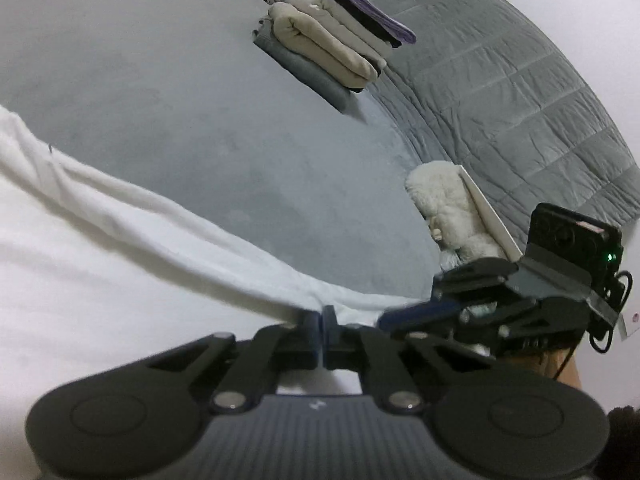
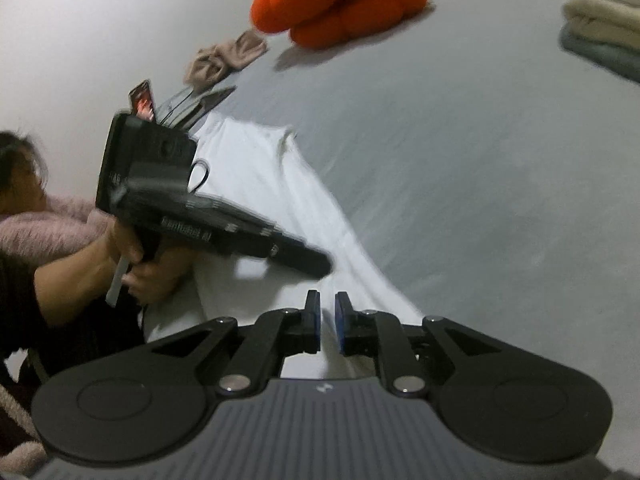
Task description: Fold clothes
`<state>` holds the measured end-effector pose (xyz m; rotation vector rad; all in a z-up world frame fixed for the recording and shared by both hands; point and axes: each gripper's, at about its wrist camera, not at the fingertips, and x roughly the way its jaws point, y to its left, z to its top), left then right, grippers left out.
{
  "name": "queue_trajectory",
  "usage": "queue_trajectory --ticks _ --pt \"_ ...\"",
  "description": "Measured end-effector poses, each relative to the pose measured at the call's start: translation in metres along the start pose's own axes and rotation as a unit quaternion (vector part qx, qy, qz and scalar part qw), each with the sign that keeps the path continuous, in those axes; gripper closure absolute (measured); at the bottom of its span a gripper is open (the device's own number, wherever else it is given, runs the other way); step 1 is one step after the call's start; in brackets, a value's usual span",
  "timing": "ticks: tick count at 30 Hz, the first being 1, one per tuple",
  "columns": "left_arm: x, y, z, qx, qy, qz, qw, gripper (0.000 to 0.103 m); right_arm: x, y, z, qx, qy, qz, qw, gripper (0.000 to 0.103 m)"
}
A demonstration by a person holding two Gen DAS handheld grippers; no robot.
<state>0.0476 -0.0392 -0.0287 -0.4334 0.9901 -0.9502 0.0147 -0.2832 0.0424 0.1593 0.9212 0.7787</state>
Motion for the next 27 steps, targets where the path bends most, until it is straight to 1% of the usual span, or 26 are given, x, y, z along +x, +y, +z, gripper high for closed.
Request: queue_trajectory --ticks 1,2,3,5,7,10,12,13,15,16,20,21,24,26,27 --pt "0.000 -0.002 0.000 0.003 0.002 0.003 1.0000 0.101 -0.003 -0.003 0.001 0.005 -0.005 -0.010 1.000 0.083" --pt "-0.001 -0.004 -0.001 0.009 0.004 0.006 0.9999 0.101 -0.005 -0.006 0.001 0.009 -0.009 -0.025 1.000 0.068" --pt "-0.001 -0.006 -0.002 0.015 0.006 0.009 0.9998 0.101 -0.008 -0.009 0.001 0.011 -0.012 -0.041 0.999 0.061" --pt "-0.003 -0.008 -0.003 0.025 0.007 0.013 0.9996 0.101 -0.011 -0.014 0.002 0.010 -0.014 -0.073 0.997 0.059" --pt "-0.002 -0.008 -0.003 0.031 0.007 0.015 0.9994 0.100 -0.013 -0.019 -0.001 0.010 -0.012 -0.091 0.996 0.059" --pt "-0.001 -0.007 -0.002 0.036 0.006 0.016 0.9992 0.099 -0.011 -0.017 -0.006 -0.006 0.001 -0.108 0.994 0.069" --pt "0.000 -0.008 -0.002 0.038 0.005 0.017 0.9991 0.099 -0.010 -0.014 -0.010 -0.025 0.008 -0.119 0.992 0.070" --pt "0.000 -0.008 -0.001 0.039 0.005 0.018 0.9991 0.099 -0.008 -0.013 -0.012 -0.035 0.011 -0.127 0.991 0.072" --pt "0.000 -0.009 -0.001 0.042 0.004 0.019 0.9989 0.099 -0.004 -0.007 -0.015 -0.055 0.017 -0.142 0.988 0.083" --pt "0.000 -0.009 -0.002 0.043 0.004 0.020 0.9989 0.099 -0.001 -0.004 -0.016 -0.066 0.019 -0.148 0.987 0.099" --pt "0.000 -0.010 -0.002 0.048 0.002 0.021 0.9986 0.099 0.008 0.015 -0.023 -0.120 0.012 -0.187 0.975 0.099" --pt "0.000 -0.011 -0.002 0.049 0.001 0.021 0.9986 0.099 0.005 0.017 -0.024 -0.122 0.003 -0.195 0.973 0.099" --pt "-0.001 -0.011 -0.002 0.046 0.002 0.020 0.9987 0.099 -0.013 0.021 -0.027 -0.122 -0.047 -0.224 0.966 0.100" --pt "-0.001 -0.011 -0.002 0.044 0.003 0.020 0.9988 0.099 -0.022 0.020 -0.029 -0.112 -0.069 -0.233 0.963 0.100" --pt "0.000 -0.011 -0.002 0.044 0.003 0.020 0.9988 0.099 -0.022 0.019 -0.030 -0.108 -0.072 -0.239 0.962 0.101"
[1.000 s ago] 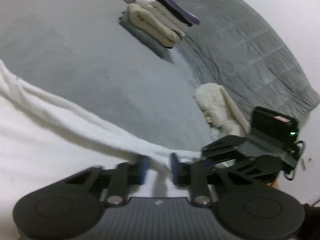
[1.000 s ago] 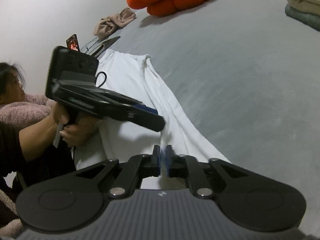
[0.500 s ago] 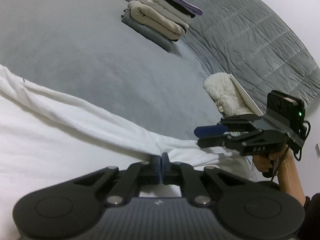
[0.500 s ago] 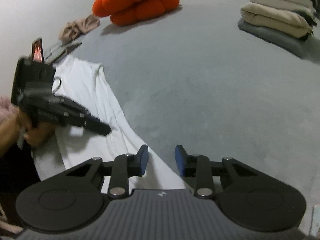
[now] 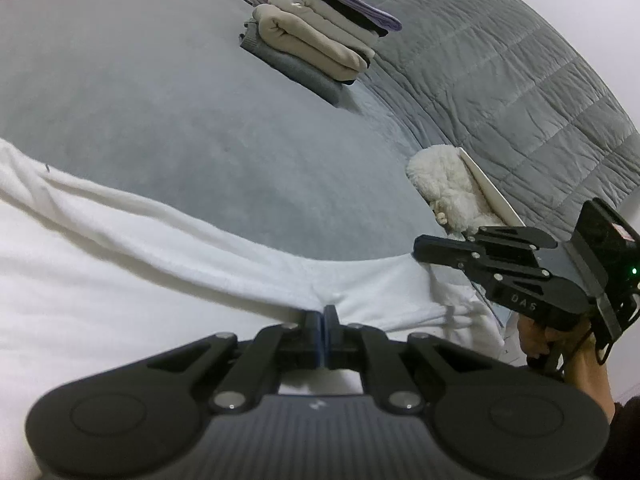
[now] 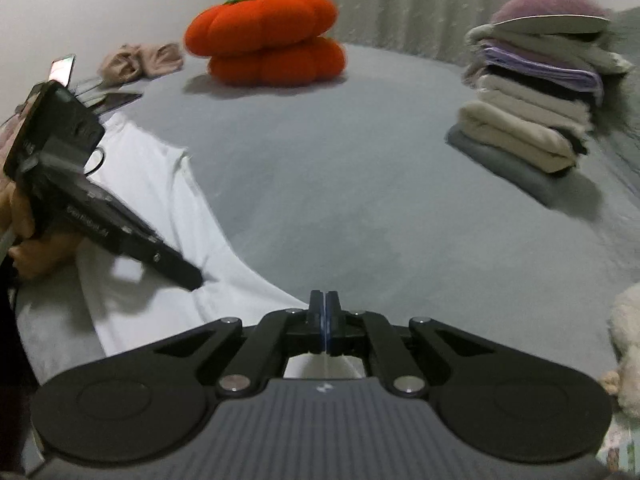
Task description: Fold clothes
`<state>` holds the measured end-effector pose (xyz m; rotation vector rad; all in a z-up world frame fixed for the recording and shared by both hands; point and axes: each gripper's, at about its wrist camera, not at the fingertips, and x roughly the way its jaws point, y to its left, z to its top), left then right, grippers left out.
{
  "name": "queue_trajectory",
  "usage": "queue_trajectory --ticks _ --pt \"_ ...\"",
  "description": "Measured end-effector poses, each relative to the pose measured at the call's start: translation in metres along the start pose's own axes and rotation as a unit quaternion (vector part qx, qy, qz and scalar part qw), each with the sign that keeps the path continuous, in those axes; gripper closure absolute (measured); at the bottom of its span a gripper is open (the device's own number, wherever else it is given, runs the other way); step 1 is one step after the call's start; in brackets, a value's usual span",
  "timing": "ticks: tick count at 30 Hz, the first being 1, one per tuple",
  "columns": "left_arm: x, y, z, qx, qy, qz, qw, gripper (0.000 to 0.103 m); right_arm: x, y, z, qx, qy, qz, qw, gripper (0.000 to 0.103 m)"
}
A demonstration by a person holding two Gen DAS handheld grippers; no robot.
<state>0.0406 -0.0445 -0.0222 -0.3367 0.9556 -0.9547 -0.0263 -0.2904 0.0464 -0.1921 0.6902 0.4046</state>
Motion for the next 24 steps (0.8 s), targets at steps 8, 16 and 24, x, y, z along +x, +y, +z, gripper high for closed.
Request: queue_trajectory --ticks 8,16,24 --pt "-0.005 -0.002 0.000 -0.001 0.005 0.003 1.0000 0.099 0.023 -0.003 0.000 -0.002 0.049 0.002 0.999 0.093" --pt "-0.020 0.001 0.004 -0.004 0.007 0.002 1.0000 0.093 0.037 -0.004 0.035 0.078 0.024 0.104 0.991 0.088" --pt "-0.041 0.004 0.010 0.016 0.007 0.028 0.9994 0.077 0.071 0.023 0.058 0.086 0.032 0.157 0.983 0.069"
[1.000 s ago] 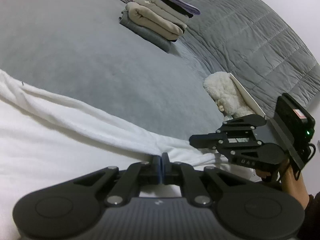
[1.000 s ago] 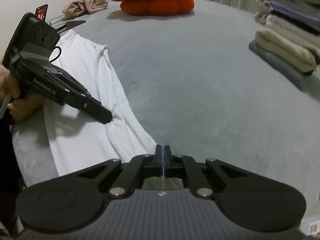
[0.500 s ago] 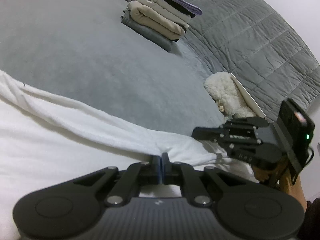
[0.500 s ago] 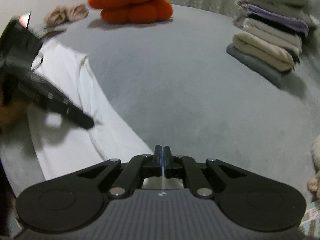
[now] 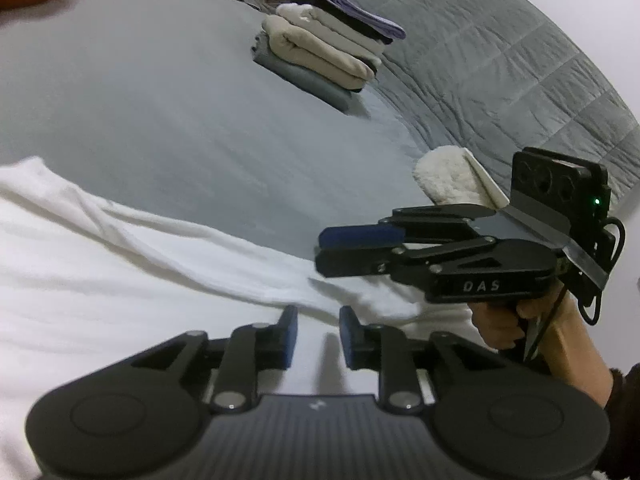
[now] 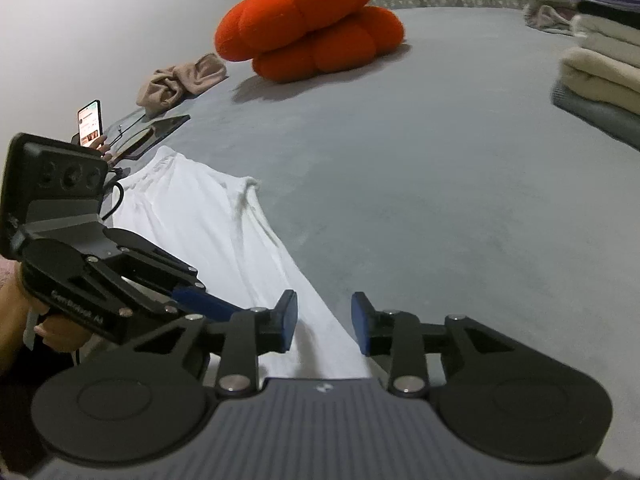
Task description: Fold clothes
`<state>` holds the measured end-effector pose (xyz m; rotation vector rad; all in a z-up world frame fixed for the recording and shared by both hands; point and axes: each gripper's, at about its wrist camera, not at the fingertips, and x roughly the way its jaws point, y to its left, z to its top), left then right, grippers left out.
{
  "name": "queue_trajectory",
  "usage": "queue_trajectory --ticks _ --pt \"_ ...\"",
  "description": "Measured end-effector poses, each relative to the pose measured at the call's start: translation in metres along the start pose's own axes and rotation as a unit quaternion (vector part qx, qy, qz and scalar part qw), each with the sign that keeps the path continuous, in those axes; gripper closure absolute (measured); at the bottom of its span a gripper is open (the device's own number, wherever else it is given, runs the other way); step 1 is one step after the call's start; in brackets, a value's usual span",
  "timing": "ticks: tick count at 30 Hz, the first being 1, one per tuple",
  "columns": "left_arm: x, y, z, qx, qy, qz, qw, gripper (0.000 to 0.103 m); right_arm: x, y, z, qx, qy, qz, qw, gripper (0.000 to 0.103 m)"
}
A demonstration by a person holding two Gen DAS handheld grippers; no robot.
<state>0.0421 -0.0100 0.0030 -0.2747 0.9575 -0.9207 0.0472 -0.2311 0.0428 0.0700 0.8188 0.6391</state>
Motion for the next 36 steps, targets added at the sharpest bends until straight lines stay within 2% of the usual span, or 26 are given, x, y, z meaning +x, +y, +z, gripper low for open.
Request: queue_trajectory --ticks 4,7,9,12,14,16,19,21,24,25,27,32,36 --pt "-0.011 0.006 0.003 0.003 -0.010 0.028 0.9996 0.074 0.015 0.001 0.004 0.010 0.004 0.007 1.000 0.069" --pt "-0.018 0.009 0.005 0.011 -0.016 0.049 0.9986 0.074 0.017 -0.003 0.005 0.024 0.004 0.003 1.000 0.076" --pt "-0.022 0.010 0.006 0.022 -0.020 0.065 0.9975 0.074 0.016 -0.005 0.005 0.029 0.004 0.002 1.000 0.077" --pt "-0.026 0.010 0.006 0.040 -0.020 0.093 0.9946 0.074 0.018 -0.004 0.004 0.027 0.007 -0.004 1.000 0.087" --pt "-0.026 0.010 0.006 0.050 -0.017 0.111 0.9924 0.074 0.021 0.001 0.002 0.011 0.009 -0.004 1.000 0.100" --pt "-0.025 0.010 0.006 0.058 -0.015 0.119 0.9911 0.074 0.022 0.009 0.001 -0.011 0.000 -0.015 1.000 0.102" --pt "-0.026 0.009 0.007 0.070 -0.017 0.131 0.9888 0.074 0.019 0.006 0.005 0.002 -0.024 -0.050 0.998 0.102" --pt "-0.027 0.009 0.006 0.075 -0.019 0.140 0.9871 0.074 0.021 0.001 0.006 0.011 -0.019 -0.054 0.998 0.102" --pt "-0.029 0.013 0.007 0.076 -0.026 0.150 0.9855 0.074 0.022 0.006 0.005 0.001 -0.018 -0.061 0.998 0.098" --pt "-0.031 0.014 0.008 0.076 -0.030 0.153 0.9848 0.074 0.021 0.008 0.006 -0.002 -0.022 -0.063 0.998 0.090" --pt "-0.031 0.018 0.010 0.074 -0.035 0.157 0.9842 0.074 0.017 0.009 0.006 -0.001 -0.030 -0.062 0.998 0.089" --pt "-0.026 0.027 0.016 0.060 -0.048 0.157 0.9846 0.074 0.006 0.024 0.002 -0.017 -0.042 -0.025 0.999 0.089" --pt "-0.020 0.030 0.021 0.045 -0.070 0.157 0.9841 0.074 0.001 0.044 -0.015 -0.050 -0.034 0.008 0.998 0.089"
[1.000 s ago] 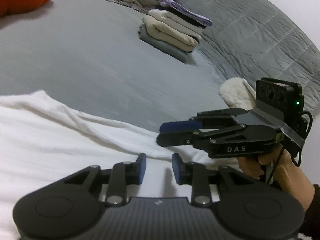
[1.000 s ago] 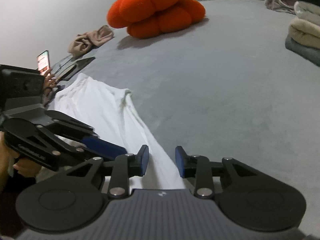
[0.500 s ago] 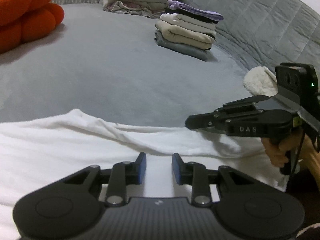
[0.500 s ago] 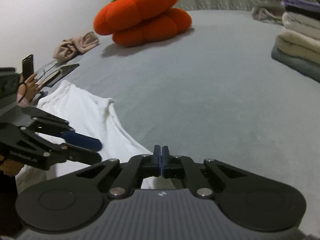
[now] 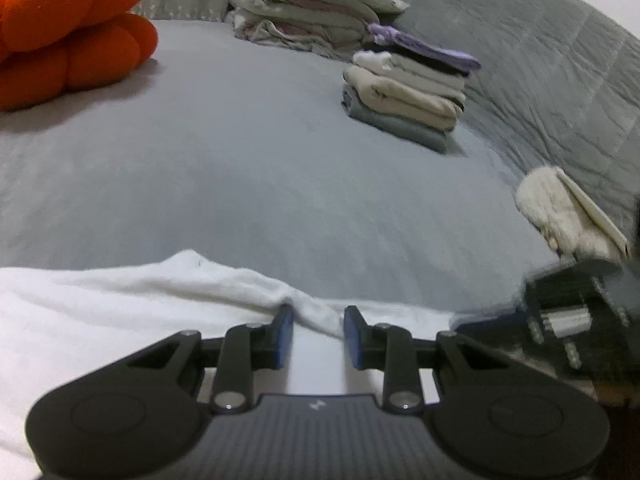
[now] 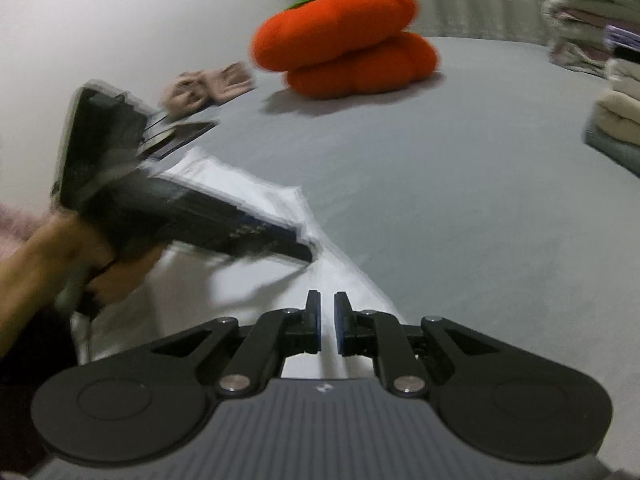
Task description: Fold clothes
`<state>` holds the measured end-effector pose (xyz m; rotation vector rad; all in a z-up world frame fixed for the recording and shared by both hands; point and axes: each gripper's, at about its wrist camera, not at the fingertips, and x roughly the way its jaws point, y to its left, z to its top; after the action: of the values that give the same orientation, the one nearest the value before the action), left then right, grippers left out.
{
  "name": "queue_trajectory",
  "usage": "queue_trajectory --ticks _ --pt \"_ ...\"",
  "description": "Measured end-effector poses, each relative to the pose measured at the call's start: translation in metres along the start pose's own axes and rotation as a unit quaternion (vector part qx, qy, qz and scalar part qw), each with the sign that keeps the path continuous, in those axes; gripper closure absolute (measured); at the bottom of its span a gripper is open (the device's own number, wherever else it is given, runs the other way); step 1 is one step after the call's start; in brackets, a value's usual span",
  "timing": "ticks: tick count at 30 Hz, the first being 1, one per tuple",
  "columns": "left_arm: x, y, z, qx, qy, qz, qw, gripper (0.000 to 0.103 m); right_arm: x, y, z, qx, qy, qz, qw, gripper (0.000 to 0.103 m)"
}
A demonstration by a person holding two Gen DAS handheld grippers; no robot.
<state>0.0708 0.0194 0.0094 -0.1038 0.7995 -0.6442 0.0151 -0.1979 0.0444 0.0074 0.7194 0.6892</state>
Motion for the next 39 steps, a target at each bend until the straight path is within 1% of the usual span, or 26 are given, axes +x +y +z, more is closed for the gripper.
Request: queue_trajectory --ticks 4,5,7,8,9,10,11,12,13,14,15,17,20,23,26,29,30,31,32,34,37,38,39 --pt "0.007 0.004 0.001 -0.042 -0.033 0.003 0.9986 0.074 0.000 0.018 -0.016 -0.024 0.009 0.022 0.999 0.089" --pt "0.007 0.005 0.001 -0.053 -0.043 0.004 0.9977 0.074 0.002 0.019 -0.019 -0.026 0.013 0.019 0.999 0.089" --pt "0.006 0.006 0.000 -0.066 -0.055 0.006 0.9962 0.074 0.006 0.016 -0.026 -0.032 0.017 -0.003 0.999 0.089" --pt "0.005 0.006 0.000 -0.072 -0.062 0.008 0.9955 0.074 0.004 0.013 -0.027 -0.033 0.010 -0.012 0.999 0.089" --pt "0.002 0.006 0.000 -0.072 -0.070 0.013 0.9948 0.074 0.002 0.009 -0.028 -0.034 0.004 -0.026 0.999 0.089" --pt "0.000 0.006 0.001 -0.073 -0.077 0.019 0.9942 0.074 -0.001 0.002 -0.028 -0.035 -0.001 -0.049 0.998 0.091" --pt "-0.003 0.007 0.001 -0.075 -0.083 0.024 0.9934 0.074 -0.005 -0.005 -0.029 -0.034 -0.007 -0.074 0.997 0.096" --pt "-0.006 0.008 0.002 -0.078 -0.090 0.028 0.9926 0.074 -0.009 -0.014 -0.029 -0.029 -0.013 -0.104 0.994 0.096" --pt "-0.008 0.009 0.002 -0.079 -0.094 0.033 0.9918 0.073 -0.014 -0.024 -0.030 -0.024 -0.019 -0.133 0.991 0.095" --pt "-0.010 0.010 0.003 -0.079 -0.098 0.039 0.9913 0.073 -0.018 -0.033 -0.030 -0.019 -0.026 -0.163 0.986 0.082" --pt "-0.012 0.010 0.003 -0.077 -0.102 0.044 0.9908 0.072 -0.024 -0.041 -0.031 -0.012 -0.032 -0.186 0.982 0.082" --pt "-0.016 0.010 0.004 -0.069 -0.105 0.050 0.9908 0.072 -0.038 -0.051 -0.032 0.007 -0.048 -0.204 0.978 0.082" --pt "-0.020 0.005 0.004 -0.053 -0.102 0.037 0.9926 0.072 -0.051 -0.050 -0.036 0.019 -0.064 -0.194 0.979 0.082" --pt "-0.020 -0.005 0.000 -0.022 -0.094 0.011 0.9953 0.072 -0.054 -0.032 -0.045 0.001 -0.061 -0.174 0.983 0.080" --pt "-0.012 -0.020 -0.006 0.015 -0.071 -0.024 0.9970 0.071 -0.056 -0.010 -0.052 -0.030 -0.061 -0.160 0.985 0.080" --pt "0.000 -0.034 -0.013 0.050 -0.042 -0.047 0.9967 0.070 -0.059 0.003 -0.060 -0.024 -0.060 -0.132 0.989 0.080" --pt "0.004 -0.038 -0.015 0.061 -0.035 -0.053 0.9961 0.068 -0.060 0.004 -0.063 -0.018 -0.055 -0.125 0.990 0.080" --pt "0.005 -0.041 -0.017 0.067 -0.033 -0.052 0.9958 0.064 -0.061 0.003 -0.065 -0.012 -0.049 -0.124 0.991 0.080" --pt "0.007 -0.044 -0.018 0.074 -0.031 -0.052 0.9954 0.063 -0.062 0.001 -0.069 -0.006 -0.043 -0.130 0.991 0.080" --pt "0.009 -0.047 -0.019 0.079 -0.029 -0.052 0.9951 0.061 -0.070 -0.009 -0.077 0.010 -0.036 -0.156 0.987 0.080" --pt "0.010 -0.048 -0.018 0.079 -0.027 -0.051 0.9952 0.061 -0.092 -0.030 -0.084 0.046 -0.040 -0.189 0.980 0.085" --pt "0.010 -0.048 -0.018 0.079 -0.027 -0.051 0.9953 0.061 -0.100 -0.038 -0.086 0.057 -0.041 -0.206 0.976 0.083" --pt "0.010 -0.048 -0.018 0.079 -0.026 -0.049 0.9953 0.061 -0.109 -0.046 -0.088 0.068 -0.041 -0.233 0.969 0.079"
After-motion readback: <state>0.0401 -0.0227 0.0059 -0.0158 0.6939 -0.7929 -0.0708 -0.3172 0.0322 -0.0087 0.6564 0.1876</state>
